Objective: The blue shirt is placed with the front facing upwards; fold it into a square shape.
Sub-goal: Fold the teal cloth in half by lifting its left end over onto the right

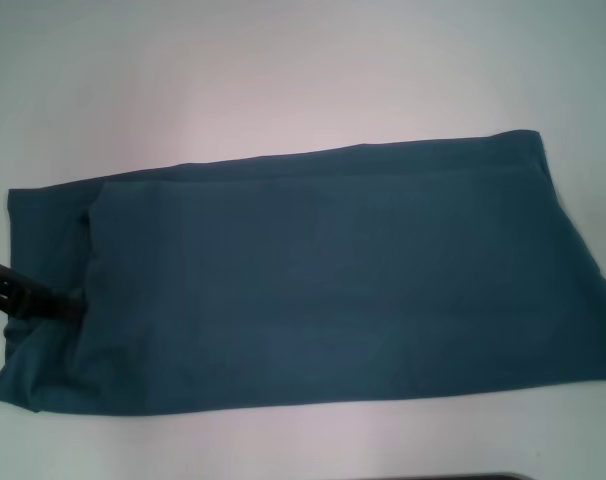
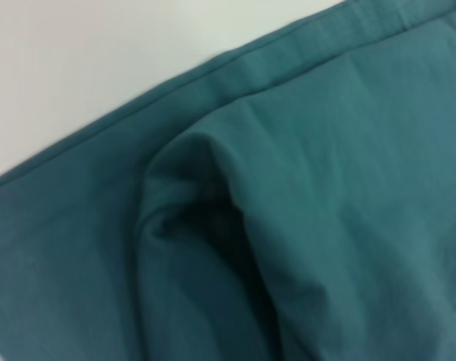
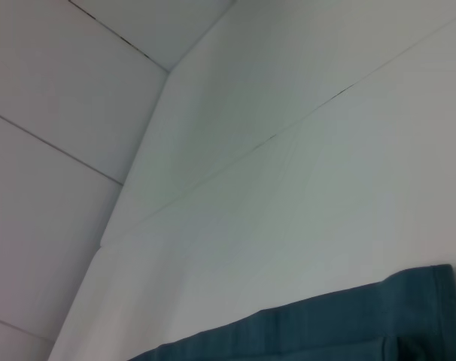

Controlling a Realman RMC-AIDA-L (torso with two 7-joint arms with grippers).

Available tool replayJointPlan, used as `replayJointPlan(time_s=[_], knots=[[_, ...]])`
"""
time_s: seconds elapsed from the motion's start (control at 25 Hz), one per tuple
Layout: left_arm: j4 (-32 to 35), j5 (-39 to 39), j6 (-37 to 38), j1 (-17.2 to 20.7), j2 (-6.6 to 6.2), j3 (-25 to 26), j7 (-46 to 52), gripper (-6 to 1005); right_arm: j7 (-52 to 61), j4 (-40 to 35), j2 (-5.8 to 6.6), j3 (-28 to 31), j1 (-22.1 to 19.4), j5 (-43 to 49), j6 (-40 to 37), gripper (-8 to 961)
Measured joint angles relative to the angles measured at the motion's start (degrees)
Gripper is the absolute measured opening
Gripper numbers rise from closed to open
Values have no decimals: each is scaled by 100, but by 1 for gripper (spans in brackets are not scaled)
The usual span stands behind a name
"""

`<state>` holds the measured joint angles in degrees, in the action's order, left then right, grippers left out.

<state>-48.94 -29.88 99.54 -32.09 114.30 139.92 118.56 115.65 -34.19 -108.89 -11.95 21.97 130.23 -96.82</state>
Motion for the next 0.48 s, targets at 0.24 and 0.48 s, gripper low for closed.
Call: replayJointPlan(time_s=[0.24, 0.48], knots=[[-102, -1, -12, -24, 56, -1, -16, 117, -1, 0, 0, 0, 0, -28, -1, 674], [-179, -1, 121, -124, 97, -19, -19, 116, -1, 0, 0, 0, -4, -88, -6, 668]])
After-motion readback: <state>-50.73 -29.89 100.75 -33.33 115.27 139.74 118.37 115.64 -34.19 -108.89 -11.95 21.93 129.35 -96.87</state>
